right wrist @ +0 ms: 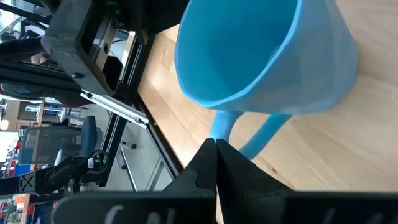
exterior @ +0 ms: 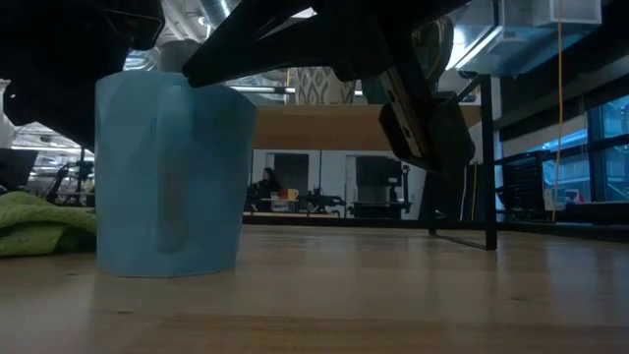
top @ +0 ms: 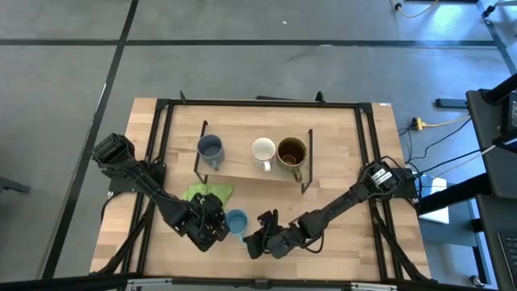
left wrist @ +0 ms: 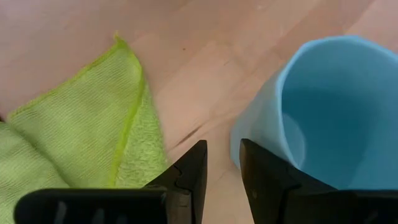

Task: Stack small to large cups/mugs on shelf
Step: Put the blue mug on the shelf

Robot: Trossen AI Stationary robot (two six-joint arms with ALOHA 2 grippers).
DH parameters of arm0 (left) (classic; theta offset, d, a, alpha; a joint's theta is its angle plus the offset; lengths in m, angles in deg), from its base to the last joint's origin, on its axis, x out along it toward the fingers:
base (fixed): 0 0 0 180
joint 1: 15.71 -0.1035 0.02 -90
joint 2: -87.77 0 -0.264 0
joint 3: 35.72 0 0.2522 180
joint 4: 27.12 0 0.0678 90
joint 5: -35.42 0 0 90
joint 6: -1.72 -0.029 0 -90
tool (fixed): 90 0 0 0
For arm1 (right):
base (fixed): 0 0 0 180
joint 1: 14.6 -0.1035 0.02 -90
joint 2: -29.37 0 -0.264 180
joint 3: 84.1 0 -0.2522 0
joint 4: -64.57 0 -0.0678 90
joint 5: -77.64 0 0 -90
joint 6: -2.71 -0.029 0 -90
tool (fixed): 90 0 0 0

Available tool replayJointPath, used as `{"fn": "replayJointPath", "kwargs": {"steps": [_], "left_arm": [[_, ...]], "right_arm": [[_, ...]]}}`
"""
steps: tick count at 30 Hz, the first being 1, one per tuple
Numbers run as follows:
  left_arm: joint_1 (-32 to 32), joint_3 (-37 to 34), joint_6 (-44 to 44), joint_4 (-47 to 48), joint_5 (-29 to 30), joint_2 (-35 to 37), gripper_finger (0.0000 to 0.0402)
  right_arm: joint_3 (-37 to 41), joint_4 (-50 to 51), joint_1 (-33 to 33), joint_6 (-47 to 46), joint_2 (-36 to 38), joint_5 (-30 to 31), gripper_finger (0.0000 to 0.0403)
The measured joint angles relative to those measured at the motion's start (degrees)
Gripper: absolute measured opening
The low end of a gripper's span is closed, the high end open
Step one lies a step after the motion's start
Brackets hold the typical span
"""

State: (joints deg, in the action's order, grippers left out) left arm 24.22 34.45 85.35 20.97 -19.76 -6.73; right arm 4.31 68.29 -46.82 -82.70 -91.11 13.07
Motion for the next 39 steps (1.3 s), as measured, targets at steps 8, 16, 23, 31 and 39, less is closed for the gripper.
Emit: {"fn": "replayJointPath", "kwargs": {"steps": [8, 16, 23, 31, 39], "left_arm": [[0.5, 0.0, -0.2, 0.8, -1.2, 0.0, 0.0089], [5.8, 1.7, -3.0, 1.0, 3.5, 4.9, 0.0089], [10.9, 7.2, -20.4, 0.2, 6.8, 11.3, 0.0092], [11.3, 12.8, -46.7, 5.7, -12.8, 8.1, 0.0092], [8.6, 17.2, -67.3, 16.0, -11.4, 6.4, 0.0095]], "right_arm": [[0.0, 0.0, 0.0, 1.2, 0.0, 0.3, 0.0003], [0.0, -2.9, 0.2, 7.0, 0.4, 0.4, 0.0054], [-6.9, 3.7, 0.5, 30.3, 4.1, 0.2, 0.0065], [-32.6, 49.9, 1.8, 57.7, 4.3, 0.4, 0.0061], [-42.3, 72.9, 4.5, 60.8, 4.1, -4.2, 0.0061]]}}
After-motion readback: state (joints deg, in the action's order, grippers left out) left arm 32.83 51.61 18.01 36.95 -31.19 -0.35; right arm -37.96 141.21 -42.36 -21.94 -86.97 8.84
